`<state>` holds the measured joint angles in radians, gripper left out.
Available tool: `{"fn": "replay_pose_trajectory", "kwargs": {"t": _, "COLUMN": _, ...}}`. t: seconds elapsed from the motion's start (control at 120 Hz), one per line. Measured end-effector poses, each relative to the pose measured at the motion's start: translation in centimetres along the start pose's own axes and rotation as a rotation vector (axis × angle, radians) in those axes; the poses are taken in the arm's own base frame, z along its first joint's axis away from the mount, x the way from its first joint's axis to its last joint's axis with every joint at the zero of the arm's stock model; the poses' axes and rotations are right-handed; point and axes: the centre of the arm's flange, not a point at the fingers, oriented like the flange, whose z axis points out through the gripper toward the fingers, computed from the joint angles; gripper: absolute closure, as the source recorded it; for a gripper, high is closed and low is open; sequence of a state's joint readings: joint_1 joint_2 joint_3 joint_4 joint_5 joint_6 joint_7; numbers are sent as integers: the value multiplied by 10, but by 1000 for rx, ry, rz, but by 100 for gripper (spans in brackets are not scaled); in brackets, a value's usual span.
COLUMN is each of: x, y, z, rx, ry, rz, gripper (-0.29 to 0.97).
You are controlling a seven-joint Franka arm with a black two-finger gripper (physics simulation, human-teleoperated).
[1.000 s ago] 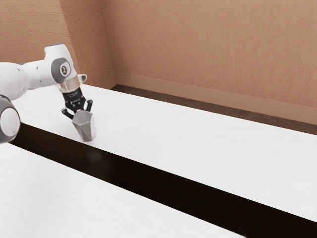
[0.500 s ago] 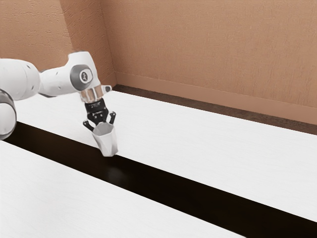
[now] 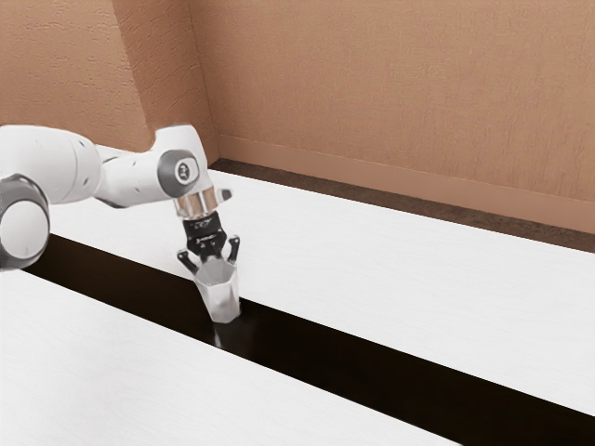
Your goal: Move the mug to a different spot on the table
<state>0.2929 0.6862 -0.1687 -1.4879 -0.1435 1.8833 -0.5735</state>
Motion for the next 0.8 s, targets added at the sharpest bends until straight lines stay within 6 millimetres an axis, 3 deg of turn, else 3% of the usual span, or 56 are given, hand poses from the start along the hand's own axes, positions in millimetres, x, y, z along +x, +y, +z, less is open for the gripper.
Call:
{"fn": "replay_pose_trajectory", "kwargs": {"t": 0.15, "x": 1, "y": 3, "z": 9, "rx": -4, "ry": -6, "rz": 2, "gripper": 31}}
{"fn": "replay_pose_trajectory", "kwargs": {"t": 0.333, "x": -5, "y": 5, "z": -8, "rx": -14, "ry": 26, "rz": 9, "gripper": 13}}
{"fn": "replay_pose_trajectory", "kwargs": {"t": 0.5, "x": -34, "y": 6, "z": -65, "rx": -34, "ry": 110, "rz": 37, "gripper": 6}}
{"fn": "replay_pose_trajectory", "kwargs": {"t": 0.608, "x": -76, "y": 22, "z": -124, "rx": -12, "ry": 239, "rz": 115, "gripper": 4}}
{"fn": "replay_pose_trajectory", "kwargs": {"t": 0.8, "x": -130, "y": 40, "z": -208, "rx": 81, "ry": 435, "rz": 249, "gripper": 1}}
